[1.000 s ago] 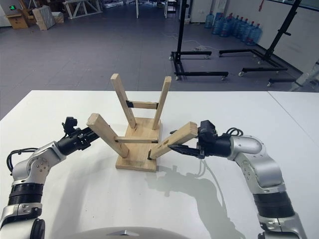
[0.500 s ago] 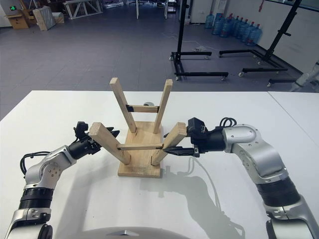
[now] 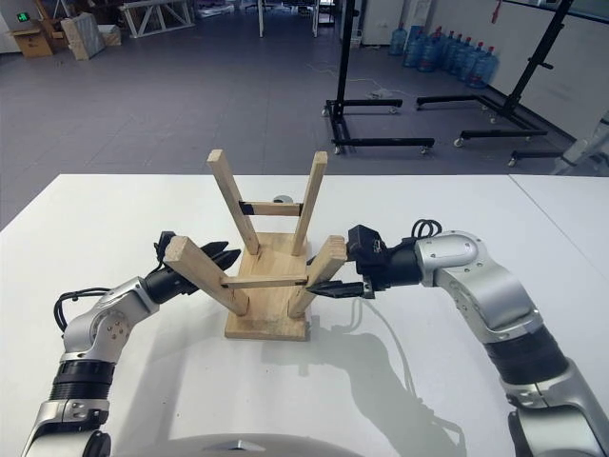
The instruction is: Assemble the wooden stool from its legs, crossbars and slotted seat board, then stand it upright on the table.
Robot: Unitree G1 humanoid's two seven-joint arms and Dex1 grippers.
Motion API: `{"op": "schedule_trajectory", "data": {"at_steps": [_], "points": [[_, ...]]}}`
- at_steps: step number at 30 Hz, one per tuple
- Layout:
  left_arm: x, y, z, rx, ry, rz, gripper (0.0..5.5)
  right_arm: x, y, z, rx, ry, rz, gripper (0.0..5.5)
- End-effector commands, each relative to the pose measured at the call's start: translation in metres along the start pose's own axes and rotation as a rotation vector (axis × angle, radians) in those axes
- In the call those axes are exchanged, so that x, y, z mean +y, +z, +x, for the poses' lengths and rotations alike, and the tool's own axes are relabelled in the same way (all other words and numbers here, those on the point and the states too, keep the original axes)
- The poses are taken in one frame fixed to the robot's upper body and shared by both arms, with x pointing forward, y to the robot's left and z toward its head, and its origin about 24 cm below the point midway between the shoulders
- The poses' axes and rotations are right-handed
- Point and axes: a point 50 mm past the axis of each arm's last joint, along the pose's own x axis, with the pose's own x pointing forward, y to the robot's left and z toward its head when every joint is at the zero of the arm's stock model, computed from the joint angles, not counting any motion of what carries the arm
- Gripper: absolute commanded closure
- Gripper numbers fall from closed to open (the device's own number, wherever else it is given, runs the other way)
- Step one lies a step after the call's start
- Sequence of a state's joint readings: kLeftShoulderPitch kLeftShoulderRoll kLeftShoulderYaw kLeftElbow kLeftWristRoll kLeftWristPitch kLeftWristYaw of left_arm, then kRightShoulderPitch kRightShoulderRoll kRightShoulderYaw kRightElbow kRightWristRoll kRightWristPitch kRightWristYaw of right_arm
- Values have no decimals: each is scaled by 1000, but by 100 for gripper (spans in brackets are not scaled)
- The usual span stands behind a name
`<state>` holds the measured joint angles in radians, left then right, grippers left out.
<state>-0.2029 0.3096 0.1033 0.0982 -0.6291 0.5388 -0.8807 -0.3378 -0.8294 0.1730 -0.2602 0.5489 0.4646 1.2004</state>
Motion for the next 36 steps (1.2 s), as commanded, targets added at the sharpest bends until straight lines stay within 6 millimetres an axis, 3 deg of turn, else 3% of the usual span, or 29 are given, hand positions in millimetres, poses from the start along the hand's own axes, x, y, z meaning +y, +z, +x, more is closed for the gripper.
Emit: {"op": "schedule_trajectory", "data": {"at_steps": [1,9,17,22,25,28,32,36], "points": [[-1,-11,3,27,-9,-25,154,0,-27,-1,138,-42,95,345],[3,-8,-3,10,22,-20,154,-9,-16,0,37,-175,59,223],[4,-5,-14,-5,60,-15,154,9,-23,-23,-21,-236,154,223],[-2,-19,7,-71,101,-85,154,20,2,-38,-166,-318,177,223],[-7,-25,12,-91,129,-114,154,30,-3,-41,-137,-317,213,223],[-18,-33,19,-76,126,-122,154,25,-7,-67,-81,-442,193,223],[-26,-41,26,-67,152,-127,154,9,26,-99,-144,-548,81,223],[-35,-48,36,-42,178,-127,154,8,58,-102,-223,-521,-26,223]]}}
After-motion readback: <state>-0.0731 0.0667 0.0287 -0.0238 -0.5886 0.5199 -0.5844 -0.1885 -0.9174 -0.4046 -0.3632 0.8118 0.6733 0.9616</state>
